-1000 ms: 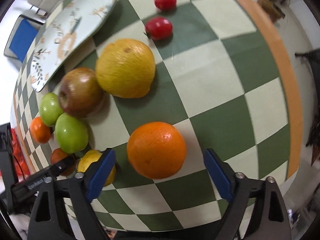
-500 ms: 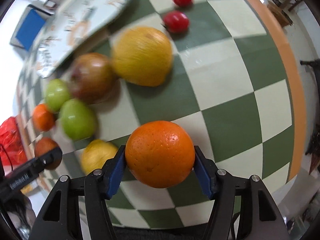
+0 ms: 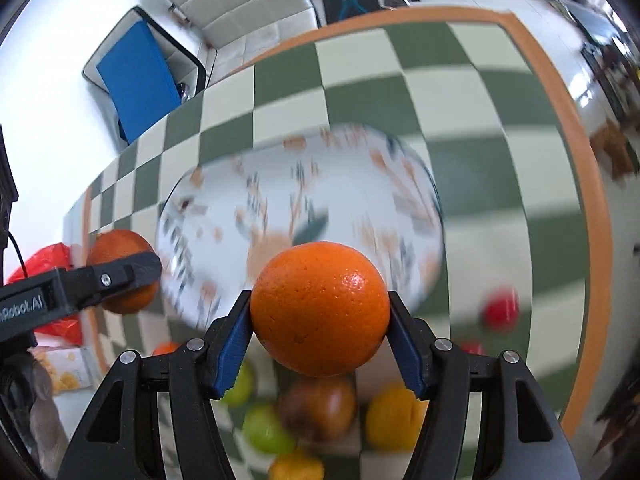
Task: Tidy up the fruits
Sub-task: 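Carry both fruits onto the floral plate and open both tools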
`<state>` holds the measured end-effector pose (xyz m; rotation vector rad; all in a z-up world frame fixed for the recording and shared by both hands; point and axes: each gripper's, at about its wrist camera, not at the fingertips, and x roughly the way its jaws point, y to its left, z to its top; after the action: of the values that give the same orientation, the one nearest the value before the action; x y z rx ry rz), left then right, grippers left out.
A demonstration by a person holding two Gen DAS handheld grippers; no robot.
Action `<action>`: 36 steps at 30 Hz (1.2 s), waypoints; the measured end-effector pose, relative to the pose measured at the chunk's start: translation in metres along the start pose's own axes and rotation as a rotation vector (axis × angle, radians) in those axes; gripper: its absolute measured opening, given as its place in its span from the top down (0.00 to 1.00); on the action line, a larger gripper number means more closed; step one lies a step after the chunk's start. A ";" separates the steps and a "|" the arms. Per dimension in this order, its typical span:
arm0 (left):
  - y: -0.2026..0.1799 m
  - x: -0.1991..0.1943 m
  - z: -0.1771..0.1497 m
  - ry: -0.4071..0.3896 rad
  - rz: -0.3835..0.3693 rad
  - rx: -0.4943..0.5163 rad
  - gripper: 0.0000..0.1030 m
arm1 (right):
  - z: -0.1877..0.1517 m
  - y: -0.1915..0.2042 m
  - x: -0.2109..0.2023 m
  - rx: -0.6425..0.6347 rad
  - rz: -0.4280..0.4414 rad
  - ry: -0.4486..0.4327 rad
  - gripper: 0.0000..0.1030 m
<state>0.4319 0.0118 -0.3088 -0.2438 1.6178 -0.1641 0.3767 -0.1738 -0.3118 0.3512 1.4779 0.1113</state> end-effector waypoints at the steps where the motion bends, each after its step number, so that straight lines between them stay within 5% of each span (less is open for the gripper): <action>1: -0.001 0.009 0.009 0.015 -0.005 -0.012 0.51 | 0.014 0.002 0.007 -0.017 -0.008 0.005 0.36; 7: 0.008 0.048 0.050 0.102 -0.036 -0.107 0.51 | 0.054 0.011 0.043 -0.103 -0.036 0.037 0.36; 20: 0.011 0.068 0.056 0.140 -0.016 -0.120 0.45 | 0.066 0.003 0.072 -0.125 -0.051 0.101 0.34; 23: 0.008 0.066 0.057 0.126 -0.013 -0.114 0.16 | 0.067 0.008 0.074 -0.114 -0.051 0.097 0.20; 25: 0.006 0.061 0.057 0.101 0.033 -0.086 0.10 | 0.065 0.007 0.067 -0.101 -0.055 0.089 0.14; 36: 0.014 -0.005 0.007 -0.115 0.215 0.011 0.10 | 0.029 0.008 0.005 -0.109 -0.184 -0.027 0.10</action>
<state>0.4384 0.0266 -0.3078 -0.0682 1.5168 0.0063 0.4068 -0.1699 -0.3124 0.1269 1.4637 0.0394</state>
